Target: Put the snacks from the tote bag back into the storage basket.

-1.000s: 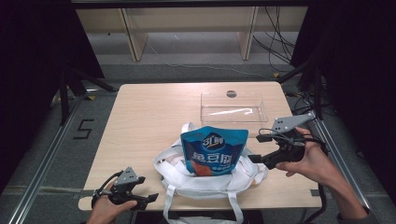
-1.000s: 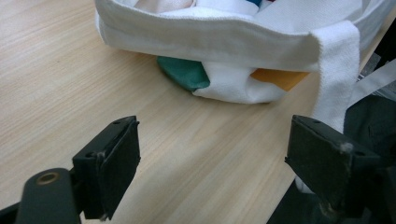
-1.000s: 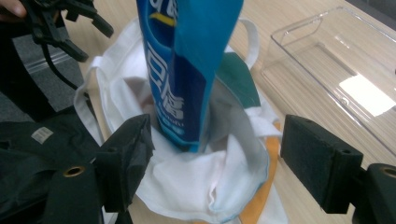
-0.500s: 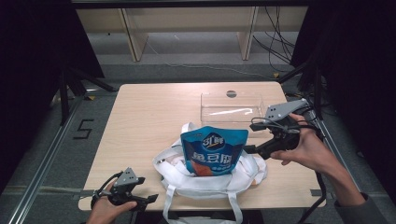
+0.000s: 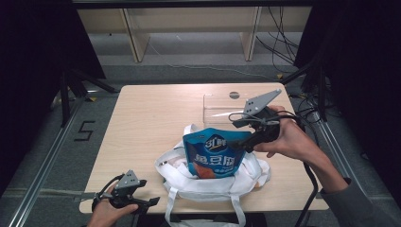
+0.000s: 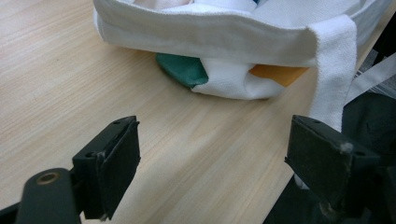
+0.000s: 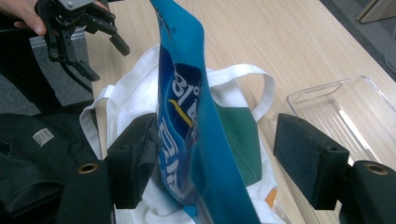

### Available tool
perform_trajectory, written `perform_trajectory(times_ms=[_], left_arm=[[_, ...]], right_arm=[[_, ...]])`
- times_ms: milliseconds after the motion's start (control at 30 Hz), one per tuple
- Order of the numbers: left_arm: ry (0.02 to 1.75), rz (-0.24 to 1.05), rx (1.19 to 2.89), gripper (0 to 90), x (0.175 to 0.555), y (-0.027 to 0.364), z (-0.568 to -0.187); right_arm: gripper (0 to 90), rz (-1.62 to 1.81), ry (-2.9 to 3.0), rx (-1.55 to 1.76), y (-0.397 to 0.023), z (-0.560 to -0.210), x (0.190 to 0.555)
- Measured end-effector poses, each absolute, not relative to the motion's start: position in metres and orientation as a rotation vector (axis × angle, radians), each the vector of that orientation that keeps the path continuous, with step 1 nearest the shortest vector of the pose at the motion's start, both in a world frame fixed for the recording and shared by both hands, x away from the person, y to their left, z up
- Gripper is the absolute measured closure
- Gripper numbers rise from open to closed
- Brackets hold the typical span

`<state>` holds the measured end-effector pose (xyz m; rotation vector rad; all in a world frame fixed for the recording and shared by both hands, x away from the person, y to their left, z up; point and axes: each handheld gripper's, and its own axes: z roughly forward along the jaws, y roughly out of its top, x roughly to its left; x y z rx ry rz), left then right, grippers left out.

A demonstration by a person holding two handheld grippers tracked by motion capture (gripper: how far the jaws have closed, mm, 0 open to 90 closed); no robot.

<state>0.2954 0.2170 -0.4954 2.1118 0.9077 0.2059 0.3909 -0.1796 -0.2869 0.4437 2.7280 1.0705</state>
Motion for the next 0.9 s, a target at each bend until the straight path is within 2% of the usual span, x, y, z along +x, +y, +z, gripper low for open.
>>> perform_trajectory(times_ms=[433, 900], left_arm=[[0.872, 0.208, 2.123, 16.6, 0.295, 0.216, -0.495], [0.898, 0.197, 2.11, 16.6, 0.294, 0.213, -0.498]], right_arm=[[53.4, 0.979, 2.836, 0.348, -0.147, -0.283, 0.405], [67.0, 0.906, 2.903, 0.331, -0.136, -0.285, 0.412]])
